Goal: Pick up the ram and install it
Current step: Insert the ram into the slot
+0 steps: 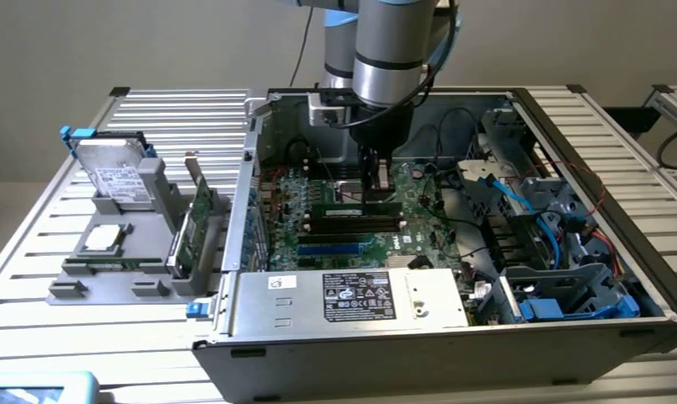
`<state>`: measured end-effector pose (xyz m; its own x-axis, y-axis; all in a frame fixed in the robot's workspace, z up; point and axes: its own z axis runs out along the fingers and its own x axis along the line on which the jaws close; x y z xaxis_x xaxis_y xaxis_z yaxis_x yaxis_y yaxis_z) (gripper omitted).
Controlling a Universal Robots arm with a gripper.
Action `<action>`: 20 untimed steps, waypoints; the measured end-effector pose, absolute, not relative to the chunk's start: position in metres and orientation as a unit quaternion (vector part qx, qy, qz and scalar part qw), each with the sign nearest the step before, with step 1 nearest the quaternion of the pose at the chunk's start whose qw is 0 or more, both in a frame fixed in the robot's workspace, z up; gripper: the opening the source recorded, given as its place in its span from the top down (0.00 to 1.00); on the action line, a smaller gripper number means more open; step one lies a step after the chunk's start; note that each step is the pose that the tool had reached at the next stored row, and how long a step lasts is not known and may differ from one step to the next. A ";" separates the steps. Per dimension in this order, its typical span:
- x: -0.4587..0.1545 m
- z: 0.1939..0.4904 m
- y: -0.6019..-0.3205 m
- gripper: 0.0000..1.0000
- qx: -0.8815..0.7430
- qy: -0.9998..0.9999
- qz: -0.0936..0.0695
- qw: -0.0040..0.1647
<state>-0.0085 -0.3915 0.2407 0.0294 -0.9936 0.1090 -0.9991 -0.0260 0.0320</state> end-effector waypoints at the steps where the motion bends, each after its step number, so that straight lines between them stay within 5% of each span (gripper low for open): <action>1: -0.008 0.241 -0.391 0.87 0.716 -0.696 0.028 0.049; 20: -0.008 0.237 -0.395 0.87 0.716 -0.696 0.027 0.039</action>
